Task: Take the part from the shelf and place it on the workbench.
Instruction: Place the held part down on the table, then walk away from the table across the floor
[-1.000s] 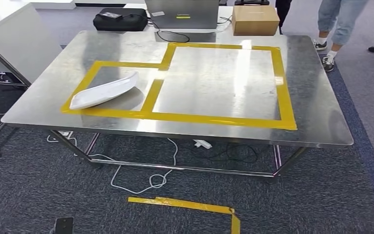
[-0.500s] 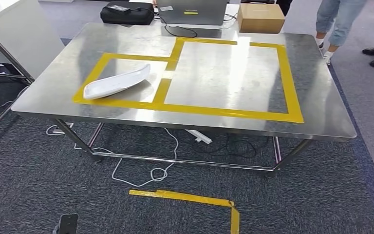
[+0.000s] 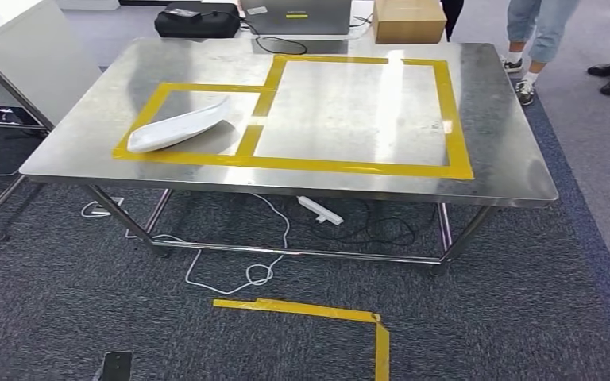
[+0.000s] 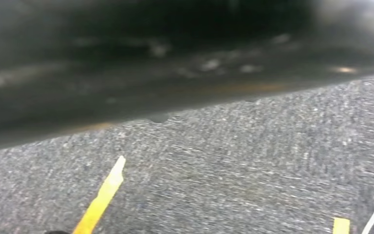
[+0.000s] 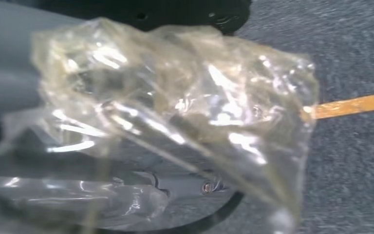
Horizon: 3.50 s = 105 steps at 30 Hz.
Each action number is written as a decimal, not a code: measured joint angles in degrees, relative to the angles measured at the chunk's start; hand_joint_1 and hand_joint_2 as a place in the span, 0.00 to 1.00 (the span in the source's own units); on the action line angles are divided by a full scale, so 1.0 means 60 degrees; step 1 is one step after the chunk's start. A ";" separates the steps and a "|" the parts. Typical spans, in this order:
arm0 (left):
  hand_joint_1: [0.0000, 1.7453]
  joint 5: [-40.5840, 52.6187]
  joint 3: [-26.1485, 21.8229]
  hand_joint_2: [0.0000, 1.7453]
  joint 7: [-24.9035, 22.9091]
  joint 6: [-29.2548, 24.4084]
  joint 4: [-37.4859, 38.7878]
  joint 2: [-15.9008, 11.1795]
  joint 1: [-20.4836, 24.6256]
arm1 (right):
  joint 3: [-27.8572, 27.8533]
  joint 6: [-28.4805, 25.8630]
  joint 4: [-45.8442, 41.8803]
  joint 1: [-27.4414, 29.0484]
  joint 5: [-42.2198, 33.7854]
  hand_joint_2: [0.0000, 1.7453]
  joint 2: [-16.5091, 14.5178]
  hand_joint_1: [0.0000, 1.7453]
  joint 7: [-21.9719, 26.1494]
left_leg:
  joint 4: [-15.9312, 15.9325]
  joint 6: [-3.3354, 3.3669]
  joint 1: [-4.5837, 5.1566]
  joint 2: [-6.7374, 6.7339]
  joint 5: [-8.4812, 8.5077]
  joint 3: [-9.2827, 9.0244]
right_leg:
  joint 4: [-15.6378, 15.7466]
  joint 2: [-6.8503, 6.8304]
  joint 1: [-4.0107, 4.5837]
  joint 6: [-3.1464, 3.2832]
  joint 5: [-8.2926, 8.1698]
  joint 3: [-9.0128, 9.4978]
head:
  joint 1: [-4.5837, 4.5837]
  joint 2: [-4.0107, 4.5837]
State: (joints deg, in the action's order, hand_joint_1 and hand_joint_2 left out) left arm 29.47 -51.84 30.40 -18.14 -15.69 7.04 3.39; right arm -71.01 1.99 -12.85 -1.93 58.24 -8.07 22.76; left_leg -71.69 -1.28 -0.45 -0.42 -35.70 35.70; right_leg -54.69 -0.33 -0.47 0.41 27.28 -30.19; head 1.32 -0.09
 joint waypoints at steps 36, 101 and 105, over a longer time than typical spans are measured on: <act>0.00 0.0339 0.0078 0.00 -0.0314 0.0413 0.0179 0.0358 -0.0028 | 0.0025 -0.0034 0.0026 -0.0026 0.0342 0.00 -0.0044 0.00 0.0013 | 0.2542 0.0084 -0.0026 0.0044 0.0740 -0.1840 | -0.0348 -0.0065 0.0002 -0.0260 -0.0416 -0.0693 | 0.0006 0.0000; 0.00 0.0822 0.0261 0.00 -0.0570 0.0370 0.0301 0.0506 -0.0205 | 0.0025 -0.0177 0.0034 0.0021 0.0550 0.00 -0.0266 0.00 0.0106 | 0.2597 0.0521 0.0070 -0.0010 0.1336 -0.1034 | -0.0562 0.0009 0.0121 -0.0267 0.0277 -0.0301 | -0.0017 0.0000; 0.00 0.0821 0.0261 0.00 -0.0557 0.0383 0.0305 0.0511 -0.0176 | 0.0025 -0.0179 0.0035 0.0021 0.0570 0.00 -0.0266 0.00 0.0122 | 0.2609 0.0639 0.0065 -0.0047 0.1578 -0.0705 | -0.2766 0.0032 0.0050 -0.0437 0.1641 -0.1119 | -0.0075 0.0000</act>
State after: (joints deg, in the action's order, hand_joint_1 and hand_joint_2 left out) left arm 34.40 -50.27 27.06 -15.84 -13.86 10.10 2.33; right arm -70.86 0.92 -12.64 -1.81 61.66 -9.66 23.50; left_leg -56.03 2.55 -0.06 -0.70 -26.23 31.48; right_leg -71.29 -0.13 -0.17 -2.22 37.13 -36.90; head 0.87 -0.09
